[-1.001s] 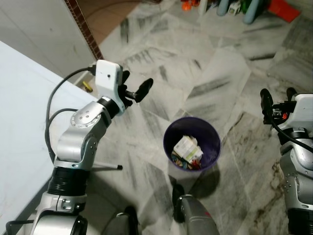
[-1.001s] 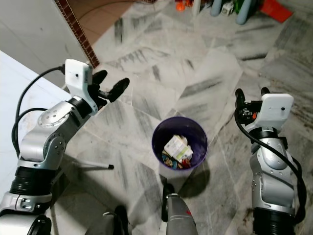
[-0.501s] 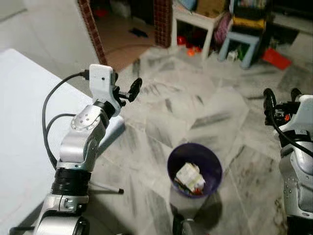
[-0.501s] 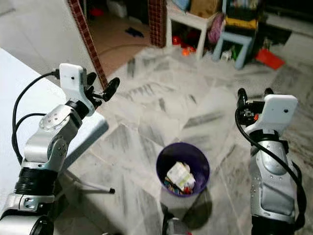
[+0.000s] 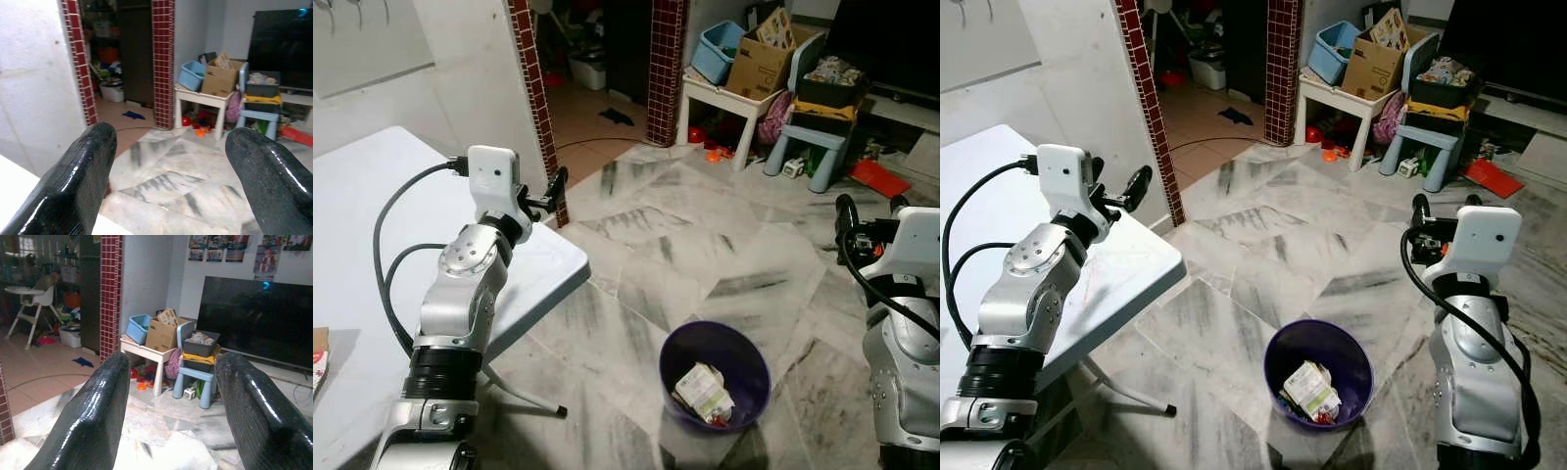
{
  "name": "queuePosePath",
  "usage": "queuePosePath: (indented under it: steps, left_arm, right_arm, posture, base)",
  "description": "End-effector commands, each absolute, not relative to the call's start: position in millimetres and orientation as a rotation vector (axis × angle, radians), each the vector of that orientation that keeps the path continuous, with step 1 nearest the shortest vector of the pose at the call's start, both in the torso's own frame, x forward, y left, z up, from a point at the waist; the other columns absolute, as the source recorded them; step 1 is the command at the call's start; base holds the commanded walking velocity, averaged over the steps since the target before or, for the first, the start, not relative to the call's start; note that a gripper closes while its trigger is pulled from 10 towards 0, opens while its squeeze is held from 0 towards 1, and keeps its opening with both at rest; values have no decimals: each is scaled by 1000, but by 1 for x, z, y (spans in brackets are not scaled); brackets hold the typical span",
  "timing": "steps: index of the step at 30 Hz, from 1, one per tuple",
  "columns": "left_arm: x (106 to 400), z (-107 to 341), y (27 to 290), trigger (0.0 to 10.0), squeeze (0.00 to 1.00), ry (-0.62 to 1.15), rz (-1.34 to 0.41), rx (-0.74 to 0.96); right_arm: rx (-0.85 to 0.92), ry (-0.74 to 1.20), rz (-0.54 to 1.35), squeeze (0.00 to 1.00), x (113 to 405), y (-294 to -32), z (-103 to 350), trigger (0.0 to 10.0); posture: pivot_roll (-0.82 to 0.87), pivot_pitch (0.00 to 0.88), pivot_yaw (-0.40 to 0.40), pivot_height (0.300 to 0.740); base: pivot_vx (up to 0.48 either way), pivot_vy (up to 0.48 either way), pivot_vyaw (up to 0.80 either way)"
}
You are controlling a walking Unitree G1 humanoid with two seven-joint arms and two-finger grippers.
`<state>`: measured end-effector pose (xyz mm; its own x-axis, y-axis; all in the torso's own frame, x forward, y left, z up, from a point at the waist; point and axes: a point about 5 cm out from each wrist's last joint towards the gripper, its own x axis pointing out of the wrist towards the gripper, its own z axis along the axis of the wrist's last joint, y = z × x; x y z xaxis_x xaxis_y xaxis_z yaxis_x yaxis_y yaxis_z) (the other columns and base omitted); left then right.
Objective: Picking trash to rubbish bin
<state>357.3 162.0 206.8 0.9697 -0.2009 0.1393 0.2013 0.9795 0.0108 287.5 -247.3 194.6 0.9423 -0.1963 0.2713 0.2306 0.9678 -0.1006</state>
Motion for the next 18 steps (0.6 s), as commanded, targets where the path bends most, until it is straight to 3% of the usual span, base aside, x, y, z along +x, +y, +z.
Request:
queuePosePath:
  steps: [1,18]
  left_arm:
    - [360,207,173,10000,0,-135,-142,24]
    - [365,197,165,10000,0,-100,-147,28]
  right_arm:
    - [-127,-265,-220,0,291,-247,196,10000]
    - [-126,-249,-224,0,291,-249,190,10000]
  posture:
    - [-88,4,17,740]
    - [-80,0,25,740]
  base:
    - [0,0,800]
    - [0,0,800]
